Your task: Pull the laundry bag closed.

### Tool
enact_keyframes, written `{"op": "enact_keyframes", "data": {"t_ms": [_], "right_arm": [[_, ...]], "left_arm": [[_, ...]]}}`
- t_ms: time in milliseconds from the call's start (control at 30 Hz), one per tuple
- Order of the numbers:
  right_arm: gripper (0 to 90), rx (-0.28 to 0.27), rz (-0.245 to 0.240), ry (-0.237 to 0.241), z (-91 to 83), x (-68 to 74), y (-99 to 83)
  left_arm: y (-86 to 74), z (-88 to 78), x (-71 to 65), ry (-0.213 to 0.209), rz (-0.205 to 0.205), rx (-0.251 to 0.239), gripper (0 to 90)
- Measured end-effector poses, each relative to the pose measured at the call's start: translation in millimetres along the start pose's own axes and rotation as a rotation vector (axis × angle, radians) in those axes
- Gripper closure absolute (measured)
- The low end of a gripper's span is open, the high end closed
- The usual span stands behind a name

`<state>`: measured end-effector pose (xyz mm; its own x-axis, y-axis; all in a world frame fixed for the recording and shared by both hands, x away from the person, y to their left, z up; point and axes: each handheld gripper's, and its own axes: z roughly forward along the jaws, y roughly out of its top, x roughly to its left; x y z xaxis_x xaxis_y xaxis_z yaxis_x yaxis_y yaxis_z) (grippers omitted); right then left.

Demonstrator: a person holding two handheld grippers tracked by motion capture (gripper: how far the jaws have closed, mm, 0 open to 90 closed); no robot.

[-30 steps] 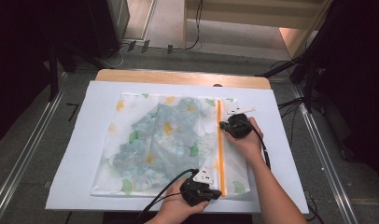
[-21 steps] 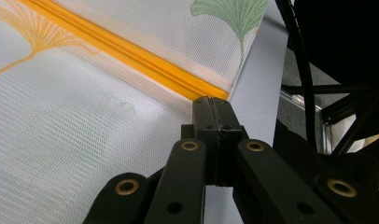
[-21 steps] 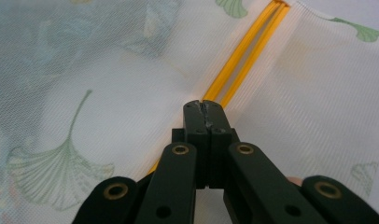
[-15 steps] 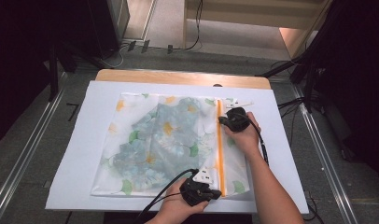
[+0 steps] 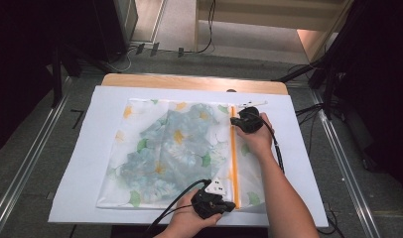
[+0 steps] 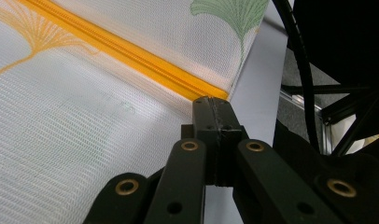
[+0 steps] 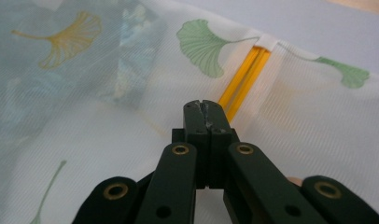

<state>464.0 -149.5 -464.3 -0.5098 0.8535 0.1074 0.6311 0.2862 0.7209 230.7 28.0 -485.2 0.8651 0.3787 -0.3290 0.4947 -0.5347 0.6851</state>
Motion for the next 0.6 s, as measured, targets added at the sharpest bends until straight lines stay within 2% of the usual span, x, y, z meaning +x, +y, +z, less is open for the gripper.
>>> {"op": "enact_keyframes", "data": {"t_ms": [167,233,400,500,600], "right_arm": [[90.0,-0.001,0.017,-0.019,4.1,-4.5,8.5],[90.0,-0.012,0.044,-0.013,4.4,-6.6,9.9],[90.0,-0.003,0.032,0.008,3.4,-7.8,8.3],[90.0,0.015,0.048,0.038,3.7,-6.4,6.2],[90.0,0.015,0.072,0.040,3.8,-5.5,5.8]], "left_arm": [[-0.3,-0.1,-0.6,0.002,-0.002,-0.002,90.0],[-0.4,-0.3,-0.4,0.001,0.001,0.000,90.0],[-0.5,-0.2,-0.2,-0.003,0.000,-0.001,90.0],[-0.3,-0.2,0.1,-0.006,0.000,0.000,90.0],[-0.2,-0.2,-0.1,-0.002,0.004,0.001,90.0]]}}
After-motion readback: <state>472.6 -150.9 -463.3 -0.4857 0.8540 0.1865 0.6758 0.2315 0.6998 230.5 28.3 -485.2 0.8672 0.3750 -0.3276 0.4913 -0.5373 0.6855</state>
